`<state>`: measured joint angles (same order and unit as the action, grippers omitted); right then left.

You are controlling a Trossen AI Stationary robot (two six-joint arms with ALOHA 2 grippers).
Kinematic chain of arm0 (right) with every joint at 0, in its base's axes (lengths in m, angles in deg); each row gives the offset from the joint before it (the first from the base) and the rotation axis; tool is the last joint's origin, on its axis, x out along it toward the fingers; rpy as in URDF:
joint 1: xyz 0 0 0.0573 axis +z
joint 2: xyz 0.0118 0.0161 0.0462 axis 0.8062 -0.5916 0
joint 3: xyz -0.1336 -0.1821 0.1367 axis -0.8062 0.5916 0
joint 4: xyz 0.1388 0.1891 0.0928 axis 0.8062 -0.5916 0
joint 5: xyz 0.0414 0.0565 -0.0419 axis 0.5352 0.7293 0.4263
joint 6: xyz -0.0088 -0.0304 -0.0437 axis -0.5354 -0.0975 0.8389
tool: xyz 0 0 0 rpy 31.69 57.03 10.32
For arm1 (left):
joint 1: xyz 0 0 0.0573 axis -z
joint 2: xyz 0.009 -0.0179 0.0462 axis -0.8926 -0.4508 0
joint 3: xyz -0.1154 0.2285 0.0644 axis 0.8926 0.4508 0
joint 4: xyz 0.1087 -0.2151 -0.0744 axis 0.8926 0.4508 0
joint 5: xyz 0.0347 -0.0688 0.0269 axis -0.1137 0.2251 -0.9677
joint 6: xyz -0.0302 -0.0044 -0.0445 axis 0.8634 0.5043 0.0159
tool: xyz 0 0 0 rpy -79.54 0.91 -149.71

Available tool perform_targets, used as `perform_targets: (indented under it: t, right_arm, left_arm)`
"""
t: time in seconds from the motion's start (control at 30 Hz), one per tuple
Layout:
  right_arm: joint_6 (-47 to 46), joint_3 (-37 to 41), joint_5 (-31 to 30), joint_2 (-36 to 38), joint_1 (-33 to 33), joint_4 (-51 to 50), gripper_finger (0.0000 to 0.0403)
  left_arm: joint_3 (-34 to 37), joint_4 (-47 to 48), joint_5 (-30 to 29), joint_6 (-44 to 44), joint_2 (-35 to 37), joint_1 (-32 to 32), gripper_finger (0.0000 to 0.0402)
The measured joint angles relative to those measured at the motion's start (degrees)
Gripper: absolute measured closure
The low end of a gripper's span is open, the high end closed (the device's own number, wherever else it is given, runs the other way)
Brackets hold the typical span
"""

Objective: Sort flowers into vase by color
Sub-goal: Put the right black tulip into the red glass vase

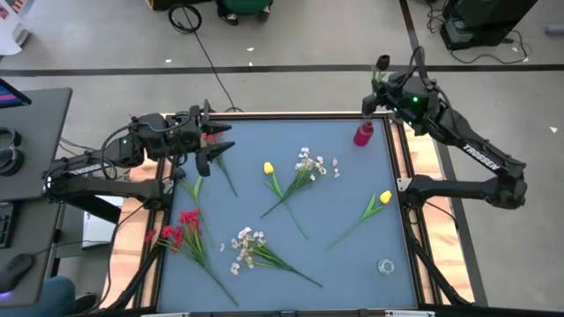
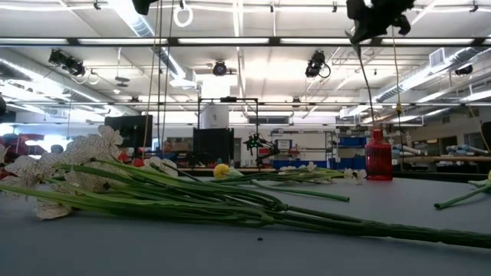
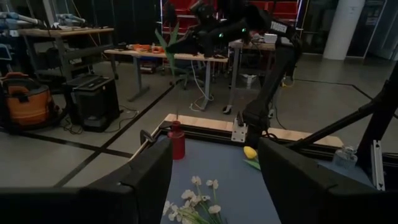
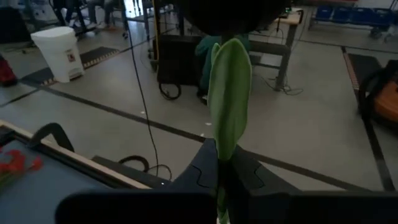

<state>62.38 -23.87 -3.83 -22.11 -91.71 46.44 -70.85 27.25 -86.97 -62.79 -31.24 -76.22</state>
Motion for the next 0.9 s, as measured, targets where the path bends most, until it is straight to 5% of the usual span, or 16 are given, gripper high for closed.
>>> perform_targets:
  t: [0.9]
  right_arm:
    - [-5.1,15.0,2.8,3.1,-4.9,7.1,0.0373]
  left_arm:
    - [0.0,0.1,0.0,0.0,0.0,0.0,0.0159]
